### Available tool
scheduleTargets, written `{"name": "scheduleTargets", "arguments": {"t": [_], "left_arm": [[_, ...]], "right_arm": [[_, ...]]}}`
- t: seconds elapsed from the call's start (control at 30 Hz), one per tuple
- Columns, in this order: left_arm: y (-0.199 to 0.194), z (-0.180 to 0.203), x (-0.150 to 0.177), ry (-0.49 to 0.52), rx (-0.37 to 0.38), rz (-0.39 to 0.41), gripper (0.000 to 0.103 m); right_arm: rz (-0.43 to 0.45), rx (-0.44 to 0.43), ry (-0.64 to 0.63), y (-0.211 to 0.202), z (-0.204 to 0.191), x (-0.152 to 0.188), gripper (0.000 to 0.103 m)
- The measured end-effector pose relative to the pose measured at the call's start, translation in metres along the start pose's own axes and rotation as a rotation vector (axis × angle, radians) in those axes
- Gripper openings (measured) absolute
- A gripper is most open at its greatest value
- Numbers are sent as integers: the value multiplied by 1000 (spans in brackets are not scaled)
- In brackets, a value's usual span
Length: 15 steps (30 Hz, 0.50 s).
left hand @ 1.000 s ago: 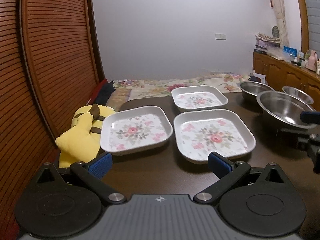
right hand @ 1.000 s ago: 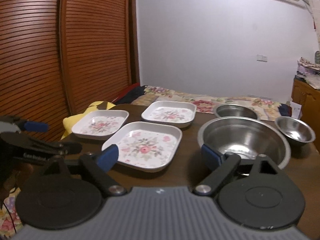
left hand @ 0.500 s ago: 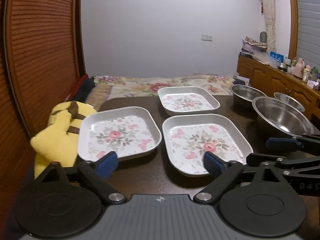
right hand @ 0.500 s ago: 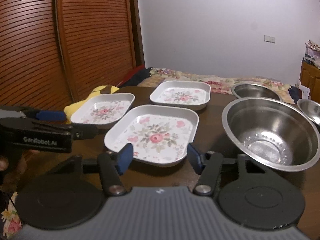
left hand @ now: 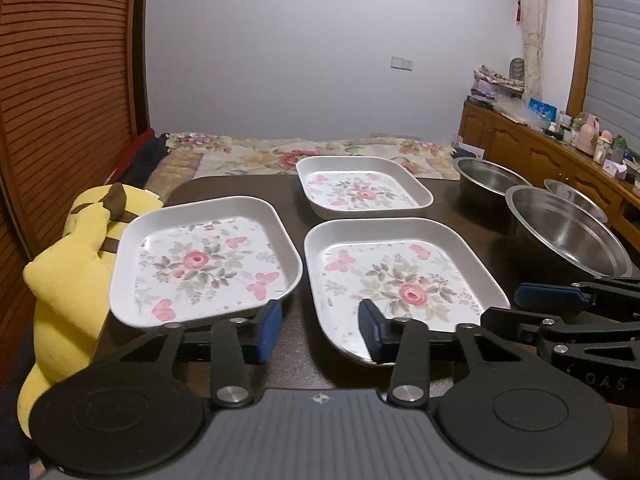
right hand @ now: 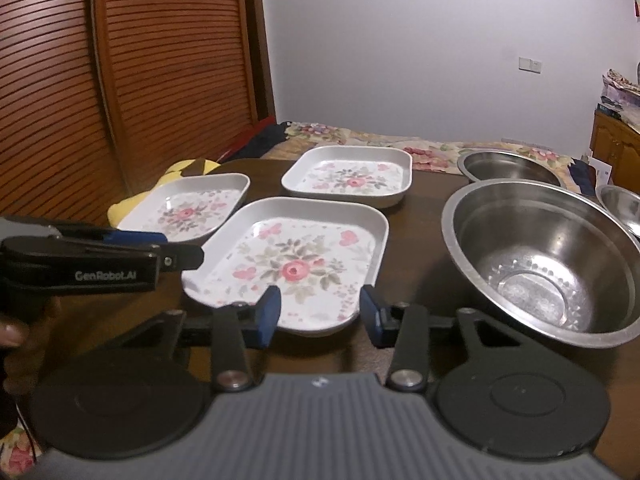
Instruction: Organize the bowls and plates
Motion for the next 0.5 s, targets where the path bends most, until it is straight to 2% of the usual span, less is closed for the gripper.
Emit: {"name": "scheduleTargets", "arguments": {"t": [0.5], "left_arm": [[16, 3, 4, -5, 30, -30, 26]], "right_arm": [[-14, 18, 45, 13, 14, 5, 38]]}}
Point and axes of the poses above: each gripper's, at about its wrist camera, not at the fingertips, and y roughly the way its jaws point, z to its right, x to its underside, the point moved 7 cm from there along y, roughly the way its jaws point, and after that the axes turned 9 degrees about -x, right-handed, at the moved point
